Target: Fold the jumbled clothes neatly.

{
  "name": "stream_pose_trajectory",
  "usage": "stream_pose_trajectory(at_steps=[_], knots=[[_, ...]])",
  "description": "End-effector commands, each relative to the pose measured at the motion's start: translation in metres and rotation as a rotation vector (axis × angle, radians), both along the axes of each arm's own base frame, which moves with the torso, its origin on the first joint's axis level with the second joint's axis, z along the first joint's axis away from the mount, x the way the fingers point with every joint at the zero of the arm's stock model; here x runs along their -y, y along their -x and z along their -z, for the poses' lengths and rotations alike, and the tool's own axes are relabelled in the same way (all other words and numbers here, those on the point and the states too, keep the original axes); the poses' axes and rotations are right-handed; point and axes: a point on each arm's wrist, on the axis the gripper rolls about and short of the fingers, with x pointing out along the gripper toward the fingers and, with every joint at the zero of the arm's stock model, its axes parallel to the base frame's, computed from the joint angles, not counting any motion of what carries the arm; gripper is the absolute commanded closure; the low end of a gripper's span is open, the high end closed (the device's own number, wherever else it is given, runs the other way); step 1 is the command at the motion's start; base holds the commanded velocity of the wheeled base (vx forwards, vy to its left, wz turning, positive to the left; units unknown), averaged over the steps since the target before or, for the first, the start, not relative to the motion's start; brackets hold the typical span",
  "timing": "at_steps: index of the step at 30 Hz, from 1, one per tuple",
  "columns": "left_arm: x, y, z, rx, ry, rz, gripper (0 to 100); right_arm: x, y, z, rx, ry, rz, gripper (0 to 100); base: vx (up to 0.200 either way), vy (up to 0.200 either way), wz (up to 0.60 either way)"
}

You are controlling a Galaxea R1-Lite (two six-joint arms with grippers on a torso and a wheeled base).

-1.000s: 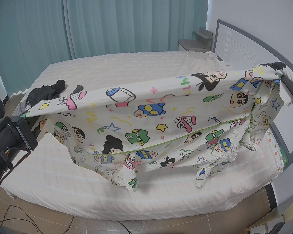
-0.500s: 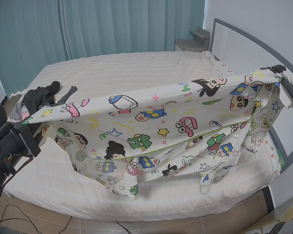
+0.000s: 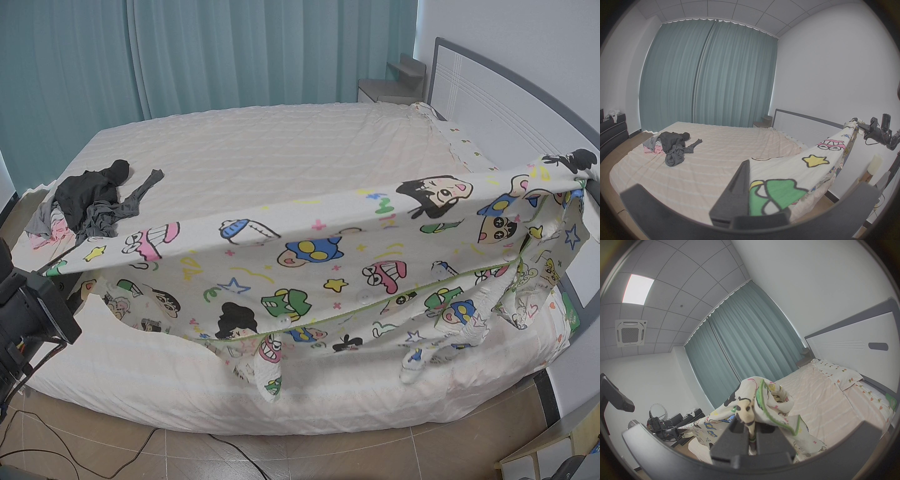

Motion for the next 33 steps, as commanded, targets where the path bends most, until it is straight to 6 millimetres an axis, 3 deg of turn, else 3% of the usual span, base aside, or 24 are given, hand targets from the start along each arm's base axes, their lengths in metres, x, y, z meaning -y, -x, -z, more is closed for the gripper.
stream_pose_trajectory(at_steps=[1,8,15,19,25,33], knots=[[-0.001,0.001,0.009,-0.023,-0.014,0.000,100,0.001,0.002,0.002,-0.005,-0.003,-0.002,100,0.000,0.000,0.00],[0.001,-0.001,0.021,-0.080,0.004,-0.001,100,-0.002,-0.009,0.022,-0.092,0.021,0.006,100,0.000,0.000,0.00],[0.007,-0.011,0.058,-0.238,-0.029,-0.009,100,-0.003,-0.018,0.054,-0.237,0.010,0.014,100,0.000,0.000,0.00],[0.014,-0.019,0.068,-0.317,0.020,-0.018,100,-0.002,-0.026,0.071,-0.319,0.026,0.034,100,0.000,0.000,0.00],[0.024,-0.033,0.074,-0.359,0.014,0.015,100,0.000,-0.037,0.080,-0.378,0.038,0.051,100,0.000,0.000,0.00],[0.044,-0.069,0.069,-0.314,0.042,0.010,100,0.004,-0.060,0.085,-0.391,0.032,0.092,100,0.200,0.000,0.00]])
